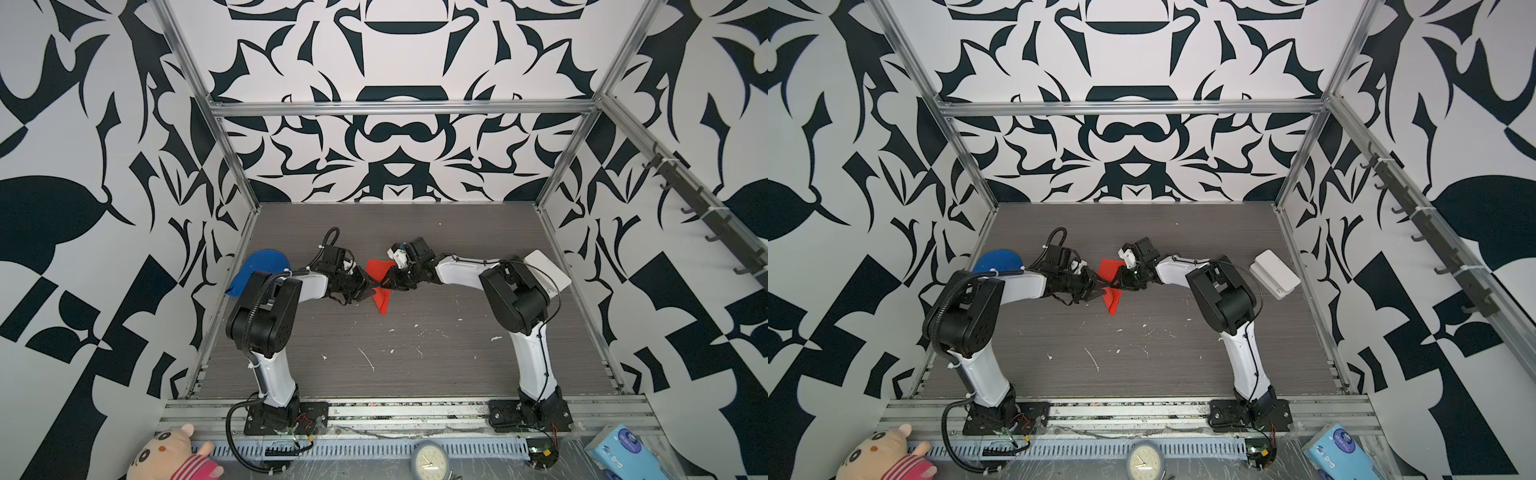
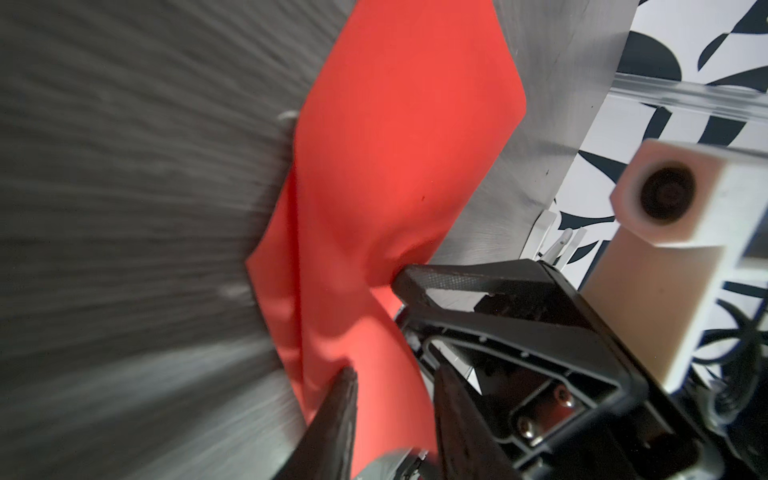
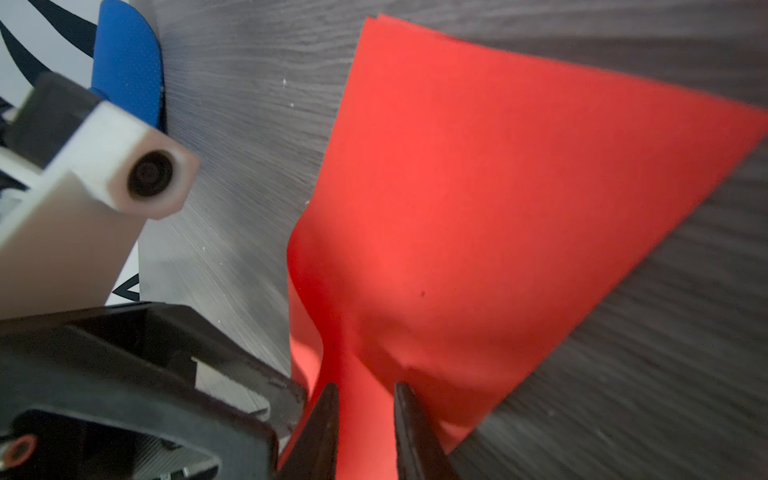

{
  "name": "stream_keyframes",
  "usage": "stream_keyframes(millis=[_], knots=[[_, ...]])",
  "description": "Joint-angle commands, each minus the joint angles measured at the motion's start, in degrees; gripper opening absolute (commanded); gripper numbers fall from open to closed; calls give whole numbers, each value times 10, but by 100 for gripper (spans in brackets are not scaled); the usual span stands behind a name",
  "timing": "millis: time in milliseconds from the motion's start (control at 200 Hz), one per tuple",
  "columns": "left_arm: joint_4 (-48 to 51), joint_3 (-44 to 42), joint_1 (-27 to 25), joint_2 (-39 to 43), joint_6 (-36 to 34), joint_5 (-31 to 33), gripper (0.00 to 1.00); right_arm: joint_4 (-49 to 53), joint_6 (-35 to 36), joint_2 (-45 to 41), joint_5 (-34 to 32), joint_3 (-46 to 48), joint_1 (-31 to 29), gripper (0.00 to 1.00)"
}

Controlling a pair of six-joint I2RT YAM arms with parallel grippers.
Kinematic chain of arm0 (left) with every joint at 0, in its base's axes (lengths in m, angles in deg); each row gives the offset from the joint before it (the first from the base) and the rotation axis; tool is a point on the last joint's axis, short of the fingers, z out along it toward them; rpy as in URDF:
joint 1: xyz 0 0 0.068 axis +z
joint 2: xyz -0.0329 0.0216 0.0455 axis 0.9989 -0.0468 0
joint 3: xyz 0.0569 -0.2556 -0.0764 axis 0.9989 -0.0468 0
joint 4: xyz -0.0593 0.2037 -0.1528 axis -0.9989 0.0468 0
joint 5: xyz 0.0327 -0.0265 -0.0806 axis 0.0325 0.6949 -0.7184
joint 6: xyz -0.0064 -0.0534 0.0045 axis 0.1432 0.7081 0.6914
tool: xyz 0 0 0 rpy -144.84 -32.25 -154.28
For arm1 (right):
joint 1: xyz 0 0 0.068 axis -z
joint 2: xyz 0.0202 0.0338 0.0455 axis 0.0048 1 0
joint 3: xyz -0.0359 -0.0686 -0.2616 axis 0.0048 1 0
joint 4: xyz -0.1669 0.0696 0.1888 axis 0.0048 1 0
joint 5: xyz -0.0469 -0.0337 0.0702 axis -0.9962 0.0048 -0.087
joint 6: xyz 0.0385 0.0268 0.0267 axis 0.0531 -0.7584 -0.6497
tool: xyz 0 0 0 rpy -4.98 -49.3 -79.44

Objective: Fold a paper plane with a square sheet of paper (pick it up from the middle)

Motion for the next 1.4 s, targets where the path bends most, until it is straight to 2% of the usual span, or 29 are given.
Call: stream_keyframes(millis=[0,200,385,645,810,985,1135,1395], knots=[[-1,8,-3,-9,7,8,38,21,5,-12,2,7,0,29],[-2,4,-3,-9,11,17,38,-30,-34,-35,39,19,14,29],[-1,7,-3,-13,12,20,35,-63,-61,-57,67,37,28,29],[-1,6,-3,-13,12,21,33,-102,-72,-91,102,76,28,38],[-1,6,-3,-11,13,22,33,-76,-58,-96,103,80,21,39],[0,4,-3,-10,14,22,33,-47,-66,-99,81,85,12,39],[-1,4,-3,-9,14,23,33,-44,-75,-91,89,79,0,39],[-3,2,-3,-9,15,23,30,-5,-75,-76,71,56,-2,32]])
